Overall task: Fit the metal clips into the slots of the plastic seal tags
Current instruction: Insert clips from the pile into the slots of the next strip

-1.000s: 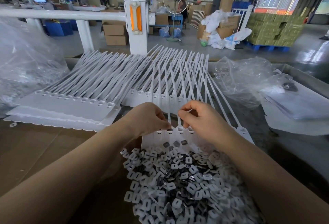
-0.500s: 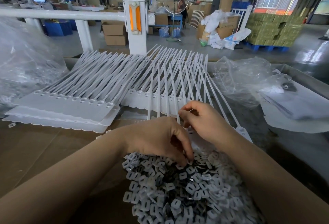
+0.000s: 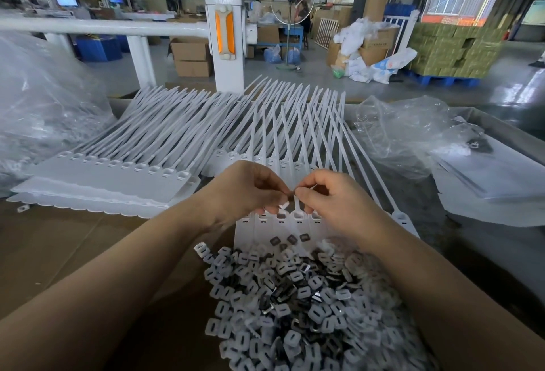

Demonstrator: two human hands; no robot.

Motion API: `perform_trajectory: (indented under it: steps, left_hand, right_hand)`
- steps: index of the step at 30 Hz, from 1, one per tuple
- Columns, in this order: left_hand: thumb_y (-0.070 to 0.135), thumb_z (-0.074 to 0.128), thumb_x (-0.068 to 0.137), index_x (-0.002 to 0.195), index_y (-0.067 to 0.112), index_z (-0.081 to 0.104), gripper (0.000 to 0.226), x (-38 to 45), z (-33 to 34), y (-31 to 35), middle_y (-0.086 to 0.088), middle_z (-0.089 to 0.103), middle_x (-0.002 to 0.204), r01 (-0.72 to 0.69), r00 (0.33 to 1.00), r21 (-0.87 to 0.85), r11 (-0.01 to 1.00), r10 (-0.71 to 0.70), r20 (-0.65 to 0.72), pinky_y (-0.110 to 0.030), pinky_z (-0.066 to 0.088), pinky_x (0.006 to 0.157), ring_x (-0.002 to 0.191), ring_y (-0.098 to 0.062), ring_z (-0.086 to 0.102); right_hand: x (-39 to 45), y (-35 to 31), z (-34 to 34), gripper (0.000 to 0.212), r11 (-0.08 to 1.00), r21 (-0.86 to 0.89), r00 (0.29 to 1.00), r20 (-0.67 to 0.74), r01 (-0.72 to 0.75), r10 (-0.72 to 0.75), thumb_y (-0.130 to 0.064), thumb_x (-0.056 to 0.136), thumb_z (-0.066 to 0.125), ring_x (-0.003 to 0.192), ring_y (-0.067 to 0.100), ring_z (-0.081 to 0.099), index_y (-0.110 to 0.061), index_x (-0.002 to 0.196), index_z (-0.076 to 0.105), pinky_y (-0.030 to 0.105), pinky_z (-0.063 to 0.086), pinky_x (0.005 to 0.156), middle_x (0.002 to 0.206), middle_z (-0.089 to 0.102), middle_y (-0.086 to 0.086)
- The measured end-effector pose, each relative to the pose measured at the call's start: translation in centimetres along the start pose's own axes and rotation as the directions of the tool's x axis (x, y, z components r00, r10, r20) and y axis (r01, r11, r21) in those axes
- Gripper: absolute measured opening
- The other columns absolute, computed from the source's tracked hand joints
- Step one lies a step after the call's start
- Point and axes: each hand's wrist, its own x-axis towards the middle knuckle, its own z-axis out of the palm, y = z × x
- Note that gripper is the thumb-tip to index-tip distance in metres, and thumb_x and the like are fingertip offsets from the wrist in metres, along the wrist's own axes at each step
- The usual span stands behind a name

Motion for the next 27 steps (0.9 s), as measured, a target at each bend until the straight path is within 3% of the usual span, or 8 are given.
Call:
perform_trajectory:
  steps: [3, 8, 13, 17, 20, 27]
  left_hand:
    - [0.010, 0.073, 0.086, 0.086, 0.017, 0.075, 0.007, 0.15, -0.03, -0.33, -0.009, 0.075, 0.080, 0.021, 1.000, 0.051, 0.998, -0.020, -0.016, -0.025, 0.055, 0.071, 0.069, -0.012, 0.065]
    - [0.015, 0.075, 0.085, 0.080, 0.024, 0.077, 0.010, 0.29, 0.05, -0.48, -0.003, 0.074, 0.075, -0.005, 1.000, 0.129, 0.992, 0.004, 0.012, -0.011, 0.049, 0.062, 0.063, -0.003, 0.061]
    - [0.015, 0.072, 0.088, 0.077, 0.031, 0.076, 0.020, 0.38, 0.35, -0.37, 0.011, 0.073, 0.074, -0.037, 0.999, 0.262, 0.964, 0.039, -0.003, -0.007, 0.046, 0.059, 0.060, 0.005, 0.058]
    - [0.016, 0.073, 0.087, 0.077, 0.035, 0.075, 0.021, 0.40, 0.57, -0.18, 0.022, 0.070, 0.075, -0.057, 0.998, 0.317, 0.947, 0.058, 0.005, -0.003, 0.044, 0.059, 0.067, 0.009, 0.061]
    - [0.016, 0.074, 0.086, 0.081, 0.031, 0.077, 0.016, 0.48, 0.61, -0.13, 0.020, 0.072, 0.077, -0.070, 0.998, 0.329, 0.942, 0.068, 0.017, -0.003, 0.046, 0.063, 0.072, 0.010, 0.063]
    - [0.013, 0.073, 0.087, 0.085, 0.027, 0.078, 0.015, 0.82, 0.29, -0.11, 0.014, 0.075, 0.084, -0.128, 0.991, 0.336, 0.933, 0.105, 0.086, -0.012, 0.053, 0.077, 0.080, 0.002, 0.068]
  right_hand:
    - [0.01, -0.01, -0.02, 0.007, 1.000, -0.003, 1.000, 0.002, 0.008, -0.008, -0.030, 0.095, 0.063, 0.068, 0.006, 0.064, -0.031, 0.089, 0.066, 0.010, 0.047, 0.054, 0.072, 0.068, -0.006]
    - [0.03, 0.06, 0.07, 0.007, 1.000, -0.010, 1.000, 0.015, 0.002, -0.002, -0.032, 0.095, 0.063, 0.067, 0.007, 0.065, -0.032, 0.088, 0.066, 0.015, 0.050, 0.060, 0.070, 0.068, -0.008]
    - [0.03, 0.04, 0.14, 0.007, 1.000, -0.007, 1.000, 0.013, -0.004, 0.004, -0.033, 0.094, 0.063, 0.071, 0.016, 0.067, -0.032, 0.088, 0.066, 0.028, 0.055, 0.067, 0.070, 0.068, -0.007]
    - [0.07, 0.03, 0.17, 0.007, 1.000, -0.012, 1.000, 0.012, -0.004, 0.004, -0.034, 0.094, 0.063, 0.070, 0.013, 0.067, -0.033, 0.088, 0.066, 0.030, 0.056, 0.070, 0.071, 0.068, -0.008]
    - [0.10, 0.01, 0.23, 0.007, 1.000, -0.019, 1.000, 0.015, -0.004, 0.004, -0.035, 0.094, 0.063, 0.072, 0.015, 0.068, -0.033, 0.088, 0.066, 0.031, 0.056, 0.070, 0.072, 0.068, -0.007]
    - [0.13, 0.20, 0.17, 0.006, 1.000, -0.015, 1.000, 0.023, -0.006, 0.006, -0.034, 0.095, 0.062, 0.063, -0.004, 0.062, -0.031, 0.093, 0.066, 0.021, 0.050, 0.066, 0.071, 0.068, -0.009]
